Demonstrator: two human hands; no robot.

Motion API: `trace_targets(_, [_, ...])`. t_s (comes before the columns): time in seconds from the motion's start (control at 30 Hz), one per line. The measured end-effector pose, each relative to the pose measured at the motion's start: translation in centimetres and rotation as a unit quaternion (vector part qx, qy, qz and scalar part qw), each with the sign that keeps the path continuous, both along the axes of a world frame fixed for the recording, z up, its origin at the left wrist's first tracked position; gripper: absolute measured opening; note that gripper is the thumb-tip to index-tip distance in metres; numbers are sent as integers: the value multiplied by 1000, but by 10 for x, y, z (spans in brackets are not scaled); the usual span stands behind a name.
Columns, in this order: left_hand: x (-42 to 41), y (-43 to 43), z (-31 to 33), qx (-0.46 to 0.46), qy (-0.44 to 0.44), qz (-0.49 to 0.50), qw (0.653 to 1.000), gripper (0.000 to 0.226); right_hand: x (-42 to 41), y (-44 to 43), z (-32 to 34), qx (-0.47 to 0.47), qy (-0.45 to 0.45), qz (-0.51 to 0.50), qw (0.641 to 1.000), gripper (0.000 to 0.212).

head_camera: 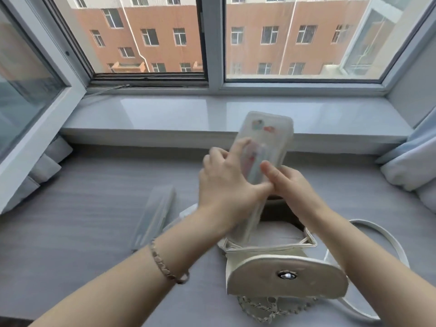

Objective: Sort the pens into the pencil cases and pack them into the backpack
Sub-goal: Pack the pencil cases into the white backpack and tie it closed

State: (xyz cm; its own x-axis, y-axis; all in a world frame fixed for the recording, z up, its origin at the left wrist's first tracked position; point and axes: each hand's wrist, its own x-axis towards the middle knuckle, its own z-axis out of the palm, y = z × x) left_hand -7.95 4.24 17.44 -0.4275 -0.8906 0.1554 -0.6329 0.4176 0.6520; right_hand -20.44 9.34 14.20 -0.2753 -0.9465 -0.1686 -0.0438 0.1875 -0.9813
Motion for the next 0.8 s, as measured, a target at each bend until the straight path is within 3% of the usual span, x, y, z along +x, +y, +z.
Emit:
trace_targets(0.07, [-10,14,-11,-18,-5,-58,998,82,0,5,2,-28,-116,-70,990,34])
trace_targets(0.17, [-6,13,-33,-24,33,-157,987,75,-15,20,-3,-95,-40,-152,983,26])
trace_targets(0.23, [8,3,-53,-121,17,-176,977,41,-22,31,-8,-126,1,-138,982,37])
trace_targets(0.3, [24,-4,-73,-125,-52,-177,975,14,-24,41,-16,-124,35,-120,984,47])
trace_targets(0.37, [35,-8,-85,-44,-137,-138,980,25,-24,47,-23,-115,134,-78,981,47])
trace_targets(0.43, [42,-12,-86,66,-158,-105,980,46,-23,50,-33,-112,266,-25,957,49])
trace_targets(0.53, [43,-14,-77,150,-102,-102,978,63,-22,48,-41,-111,412,52,903,43])
trace_targets(0.63, [44,-17,-75,193,-67,-112,973,61,-17,41,-43,-2,536,144,832,41])
trace_targets(0.8, [49,-27,-85,258,-3,-122,958,76,-5,27,-31,28,611,178,771,42])
